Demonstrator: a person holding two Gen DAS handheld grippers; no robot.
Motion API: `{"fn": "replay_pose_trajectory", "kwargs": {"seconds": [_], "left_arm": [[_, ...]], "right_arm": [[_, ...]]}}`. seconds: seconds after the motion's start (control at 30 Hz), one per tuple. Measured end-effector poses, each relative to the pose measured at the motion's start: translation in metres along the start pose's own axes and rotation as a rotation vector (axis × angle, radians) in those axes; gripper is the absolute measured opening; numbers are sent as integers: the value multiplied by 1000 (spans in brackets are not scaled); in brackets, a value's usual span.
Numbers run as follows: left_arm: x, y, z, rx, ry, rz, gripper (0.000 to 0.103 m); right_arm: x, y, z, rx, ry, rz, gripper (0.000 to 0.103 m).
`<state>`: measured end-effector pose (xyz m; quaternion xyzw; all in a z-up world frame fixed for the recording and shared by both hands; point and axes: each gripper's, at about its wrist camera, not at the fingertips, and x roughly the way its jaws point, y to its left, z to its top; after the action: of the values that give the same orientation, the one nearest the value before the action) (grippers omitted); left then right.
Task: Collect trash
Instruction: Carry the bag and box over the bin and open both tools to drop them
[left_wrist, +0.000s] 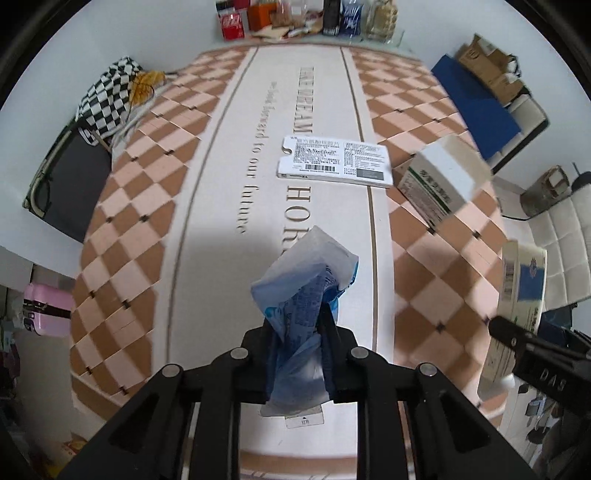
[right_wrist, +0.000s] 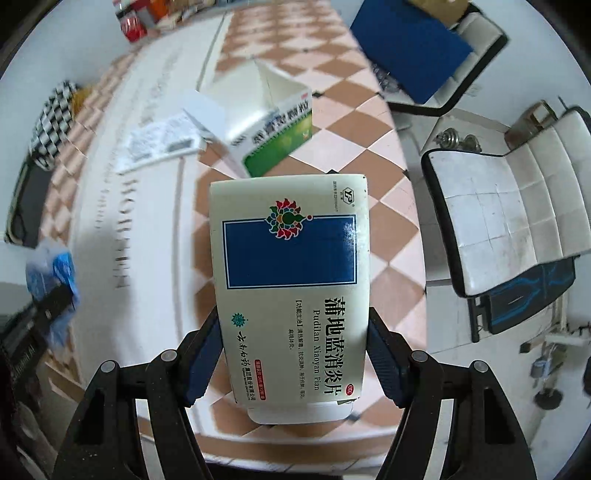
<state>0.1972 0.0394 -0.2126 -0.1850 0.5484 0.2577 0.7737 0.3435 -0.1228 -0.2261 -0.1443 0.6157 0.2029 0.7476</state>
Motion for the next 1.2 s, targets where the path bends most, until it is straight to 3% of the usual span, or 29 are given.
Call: {"fn": "replay_pose_trajectory", "kwargs": {"seconds": [0.33, 0.47, 0.63, 0.8, 0.97, 1.2], "left_arm": [[-71, 61, -76, 109, -135, -63, 17], [-90, 85, -117, 149, -133, -101, 17], [-87, 104, -166, 172, -68, -132, 17], [-39, 113, -223, 163, 81, -154, 17], [53, 112, -275, 138, 245, -129, 17], [190, 103, -315, 109, 366, -98, 17]], "right_arm": [[-96, 64, -138, 99, -172, 29, 74], [-118, 89, -200, 130, -190, 49, 74], [-110, 105, -268, 161, -123, 77, 74], [-59, 106, -328, 179, 7, 94, 74], [37, 87, -376, 215, 149, 95, 74], [184, 63, -416, 272, 266, 133, 74]]}}
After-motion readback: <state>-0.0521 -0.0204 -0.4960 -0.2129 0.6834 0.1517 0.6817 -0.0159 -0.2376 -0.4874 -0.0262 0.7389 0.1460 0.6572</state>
